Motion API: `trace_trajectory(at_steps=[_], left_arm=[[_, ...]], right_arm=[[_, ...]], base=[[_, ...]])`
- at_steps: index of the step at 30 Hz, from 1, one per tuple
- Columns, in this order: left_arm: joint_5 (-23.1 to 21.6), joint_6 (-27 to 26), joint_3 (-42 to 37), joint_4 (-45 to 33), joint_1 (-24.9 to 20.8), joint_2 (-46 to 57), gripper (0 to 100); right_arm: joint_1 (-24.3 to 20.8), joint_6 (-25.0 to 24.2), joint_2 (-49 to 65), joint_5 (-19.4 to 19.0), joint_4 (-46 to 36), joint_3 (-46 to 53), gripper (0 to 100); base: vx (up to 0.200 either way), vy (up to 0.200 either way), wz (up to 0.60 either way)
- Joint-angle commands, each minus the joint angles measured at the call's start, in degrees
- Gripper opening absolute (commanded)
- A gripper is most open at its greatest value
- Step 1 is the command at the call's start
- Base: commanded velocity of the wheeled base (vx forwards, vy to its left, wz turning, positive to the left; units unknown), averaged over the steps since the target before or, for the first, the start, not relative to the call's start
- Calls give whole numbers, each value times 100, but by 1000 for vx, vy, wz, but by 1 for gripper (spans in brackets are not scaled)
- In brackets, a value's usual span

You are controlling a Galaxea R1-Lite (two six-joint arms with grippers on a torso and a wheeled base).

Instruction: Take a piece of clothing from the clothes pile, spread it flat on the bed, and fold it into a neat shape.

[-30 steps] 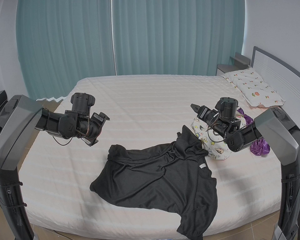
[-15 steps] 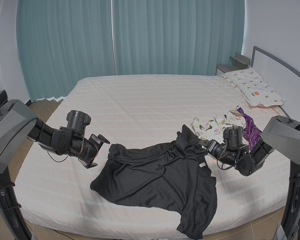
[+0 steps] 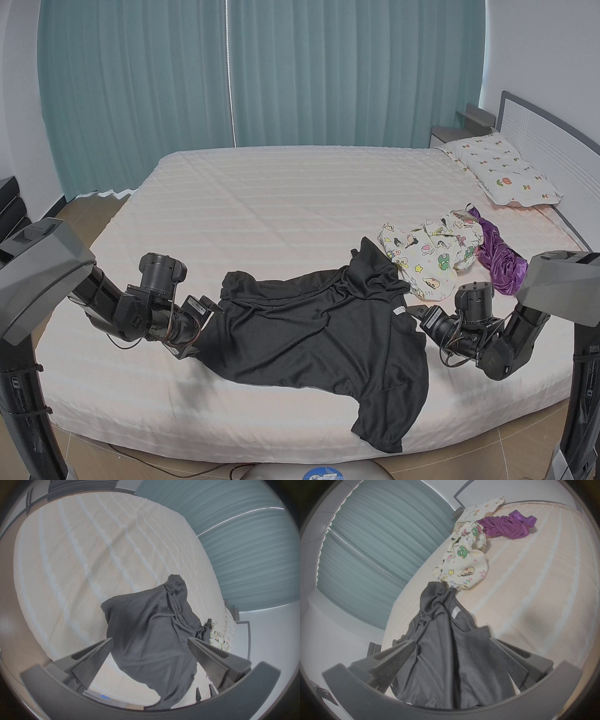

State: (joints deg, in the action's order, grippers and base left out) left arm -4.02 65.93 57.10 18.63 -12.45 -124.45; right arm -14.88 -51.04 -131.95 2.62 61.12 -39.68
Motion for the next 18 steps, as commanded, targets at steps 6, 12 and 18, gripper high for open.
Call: trace_trajectory(at_steps=[6,12,18], left_arm=[[499,-317,310,9,76,-685,100],[807,-669,354,9,23,-870,100],[1185,-880,381,27,-100,-1037,100]], right_arm=[[3,147,-252,10,31,171,100],[-23,323,-358,19,31,233,100],[-32,358,-366,10,40,250,100]], base=[[0,0,0],[0,0,0],[0,0,0]])
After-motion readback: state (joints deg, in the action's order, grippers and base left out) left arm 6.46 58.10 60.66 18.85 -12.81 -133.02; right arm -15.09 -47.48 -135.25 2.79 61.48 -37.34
